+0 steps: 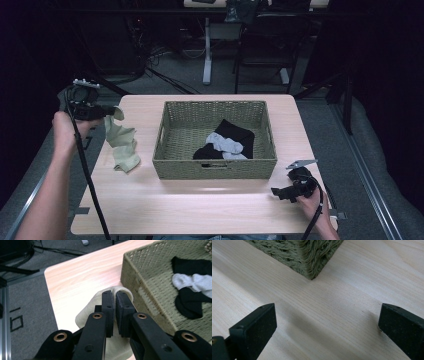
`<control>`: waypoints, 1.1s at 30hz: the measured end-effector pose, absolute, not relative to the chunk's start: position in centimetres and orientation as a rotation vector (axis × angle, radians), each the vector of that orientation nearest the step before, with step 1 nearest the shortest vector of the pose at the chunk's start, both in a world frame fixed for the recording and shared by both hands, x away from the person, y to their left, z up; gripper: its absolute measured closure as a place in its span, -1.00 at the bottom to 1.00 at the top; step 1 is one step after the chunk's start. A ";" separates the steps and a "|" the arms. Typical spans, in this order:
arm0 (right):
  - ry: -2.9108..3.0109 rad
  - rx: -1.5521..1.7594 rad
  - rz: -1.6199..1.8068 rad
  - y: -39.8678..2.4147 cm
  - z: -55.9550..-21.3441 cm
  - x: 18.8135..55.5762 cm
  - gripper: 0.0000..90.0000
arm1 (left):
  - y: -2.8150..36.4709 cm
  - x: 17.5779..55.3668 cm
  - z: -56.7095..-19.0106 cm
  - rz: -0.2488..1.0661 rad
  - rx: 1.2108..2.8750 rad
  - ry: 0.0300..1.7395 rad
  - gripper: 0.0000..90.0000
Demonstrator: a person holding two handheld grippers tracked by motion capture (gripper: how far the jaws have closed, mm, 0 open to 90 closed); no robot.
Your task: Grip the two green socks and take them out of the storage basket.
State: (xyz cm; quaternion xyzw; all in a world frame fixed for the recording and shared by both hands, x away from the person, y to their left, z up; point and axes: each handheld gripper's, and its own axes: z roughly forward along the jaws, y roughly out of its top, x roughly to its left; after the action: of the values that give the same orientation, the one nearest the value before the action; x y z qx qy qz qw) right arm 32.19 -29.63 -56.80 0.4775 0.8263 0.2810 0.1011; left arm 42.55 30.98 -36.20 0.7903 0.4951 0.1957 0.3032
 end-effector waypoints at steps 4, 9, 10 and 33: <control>2.441 1.409 0.831 -29.6 -56.8 32.2 -0.98 | 31.2 42.8 -38.4 0.524 2.105 1.349 0.91; 2.441 1.408 0.832 -29.6 -56.8 32.2 -0.98 | 31.5 43.8 -42.5 0.406 2.092 1.407 0.90; 2.441 1.409 0.830 -29.6 -56.8 32.2 -0.98 | 31.5 43.9 -43.3 0.393 2.090 1.420 0.90; 2.448 1.408 0.825 -29.7 -56.8 32.2 -0.98 | 31.0 45.5 -52.3 0.260 2.124 1.603 0.24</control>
State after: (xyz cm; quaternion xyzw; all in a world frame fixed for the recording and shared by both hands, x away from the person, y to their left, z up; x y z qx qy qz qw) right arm 32.21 -29.69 -56.79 0.4762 0.8279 0.2791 0.0995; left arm 45.46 31.01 -52.30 0.7729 0.5831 0.0945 0.2318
